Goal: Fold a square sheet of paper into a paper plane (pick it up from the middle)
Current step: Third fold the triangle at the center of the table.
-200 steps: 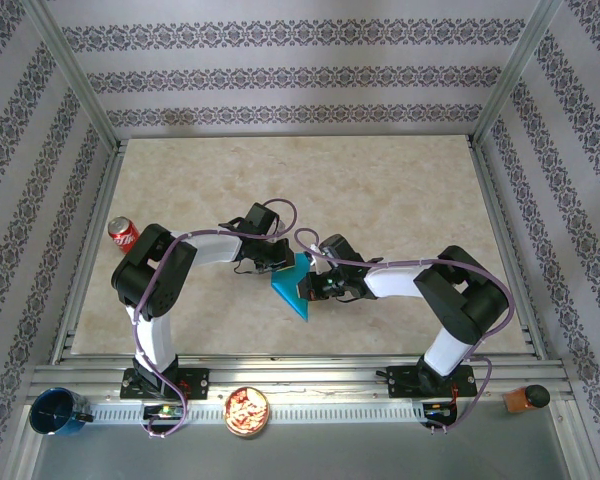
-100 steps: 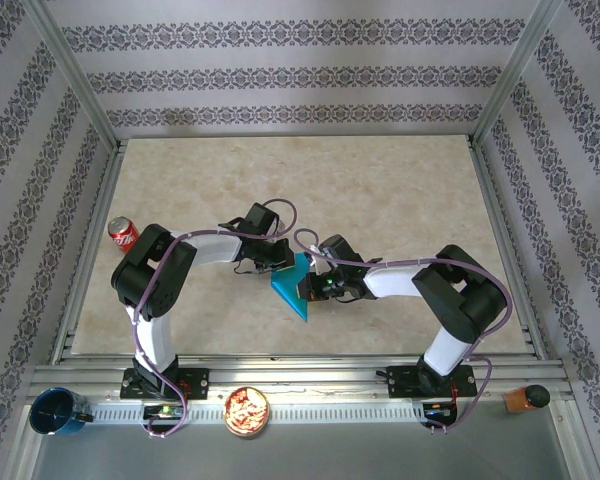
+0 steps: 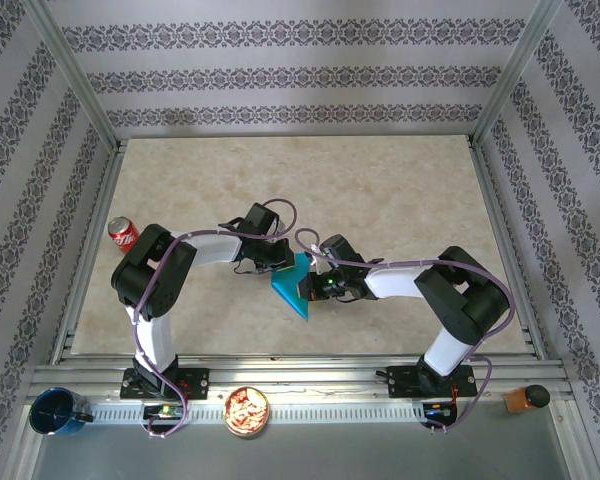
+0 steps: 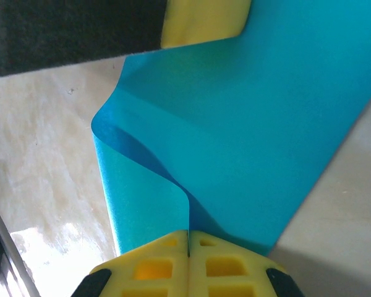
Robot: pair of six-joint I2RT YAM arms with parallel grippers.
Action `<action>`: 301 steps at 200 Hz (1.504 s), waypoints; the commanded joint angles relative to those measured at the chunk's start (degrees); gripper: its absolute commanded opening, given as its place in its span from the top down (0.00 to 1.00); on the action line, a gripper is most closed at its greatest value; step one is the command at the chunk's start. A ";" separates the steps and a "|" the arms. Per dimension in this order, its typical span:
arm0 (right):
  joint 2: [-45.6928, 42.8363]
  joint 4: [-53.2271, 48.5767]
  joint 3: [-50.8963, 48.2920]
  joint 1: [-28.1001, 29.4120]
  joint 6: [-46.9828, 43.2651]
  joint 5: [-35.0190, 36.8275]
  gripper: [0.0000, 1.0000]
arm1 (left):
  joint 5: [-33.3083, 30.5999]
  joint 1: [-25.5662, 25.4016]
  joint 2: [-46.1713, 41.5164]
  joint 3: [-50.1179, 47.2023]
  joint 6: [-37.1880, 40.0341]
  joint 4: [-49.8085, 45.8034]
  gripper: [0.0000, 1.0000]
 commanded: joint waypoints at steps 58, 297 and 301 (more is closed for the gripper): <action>-0.29 -0.90 -0.41 -0.19 -0.62 0.83 1.00 | -1.33 0.67 -0.16 -0.91 -0.32 -2.37 0.91; 2.08 -0.02 -0.72 -0.37 -0.26 1.10 1.00 | -5.74 1.69 -17.16 -6.79 -3.27 -3.31 0.73; 2.08 -0.02 -0.71 -0.37 -0.20 1.10 1.00 | -5.29 1.78 -17.94 -7.92 -4.09 -2.57 0.75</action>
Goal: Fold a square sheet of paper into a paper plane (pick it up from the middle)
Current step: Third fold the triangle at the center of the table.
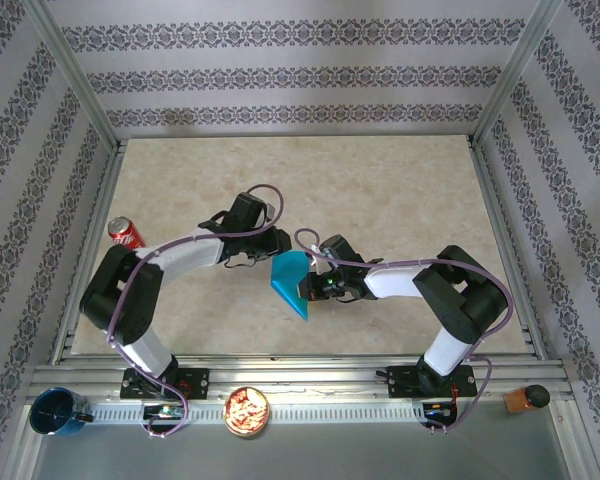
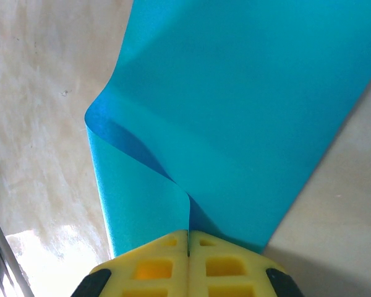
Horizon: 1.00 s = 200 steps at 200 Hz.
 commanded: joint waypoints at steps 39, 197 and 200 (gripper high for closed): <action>1.36 -0.57 -0.34 -0.33 -0.25 0.74 1.00 | 4.90 0.36 -12.02 -15.61 -9.93 9.48 0.92; 1.44 -1.80 -0.51 -0.34 -0.45 1.36 1.00 | 8.02 -6.60 -7.02 -23.93 -20.28 25.70 1.00; 1.45 -1.87 -0.51 -0.39 -0.45 1.47 1.00 | 8.01 -6.60 -6.90 -23.98 -20.36 25.92 1.00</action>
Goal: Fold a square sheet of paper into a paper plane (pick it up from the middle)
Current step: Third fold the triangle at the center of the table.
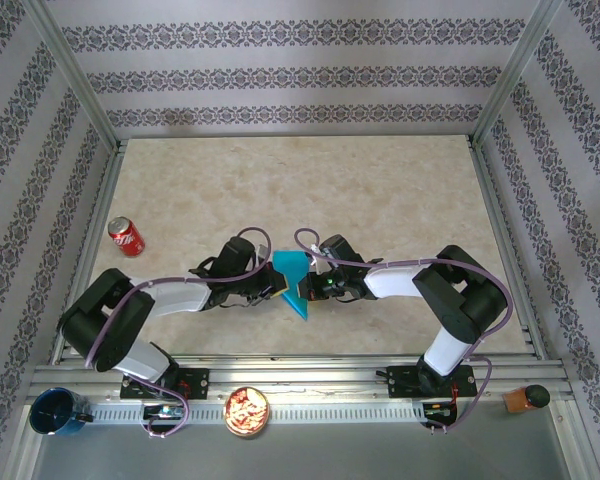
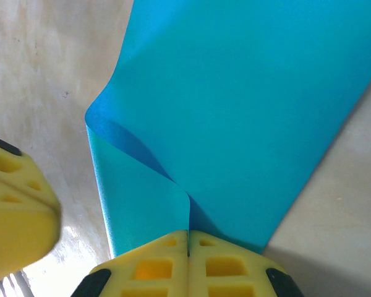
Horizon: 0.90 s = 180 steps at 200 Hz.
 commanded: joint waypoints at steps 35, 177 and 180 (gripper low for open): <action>1.18 -2.24 -0.54 -0.39 -0.49 1.49 1.00 | 0.75 -0.96 3.03 0.81 -0.66 3.14 1.00; 1.27 -2.64 -0.32 -0.41 -0.53 1.42 1.00 | 1.42 -0.96 6.94 -0.63 -2.20 9.10 1.00; 1.27 -2.64 -0.35 -0.41 -0.53 1.40 1.00 | 1.34 -0.96 7.01 -0.67 -2.19 9.08 1.00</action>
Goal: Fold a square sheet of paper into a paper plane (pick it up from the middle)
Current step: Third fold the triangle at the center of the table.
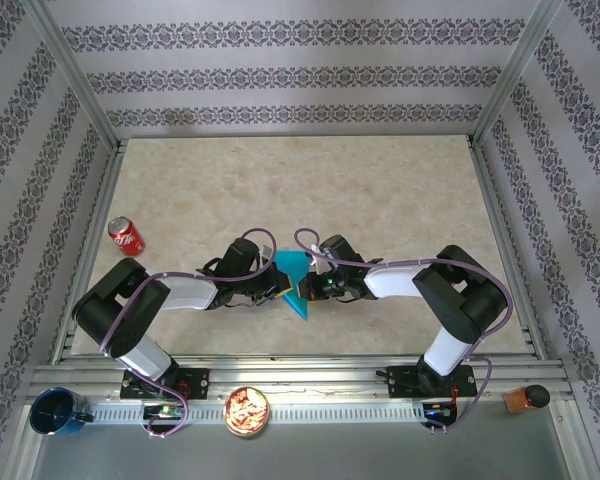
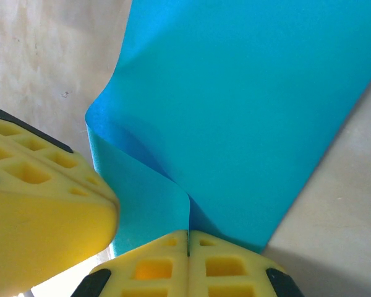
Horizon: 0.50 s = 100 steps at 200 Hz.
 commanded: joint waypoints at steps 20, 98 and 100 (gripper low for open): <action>1.19 -2.70 -0.47 -0.43 -0.53 1.39 1.00 | 0.28 -0.63 1.51 -1.17 -0.21 1.65 1.00; 1.34 -2.70 -0.56 -0.41 -0.71 1.47 1.00 | -0.16 -0.77 -3.32 -0.79 0.55 0.46 1.00; 1.35 -2.70 -0.56 -0.43 -0.66 1.47 1.00 | -0.24 -0.78 -3.55 -0.62 0.70 -0.07 1.00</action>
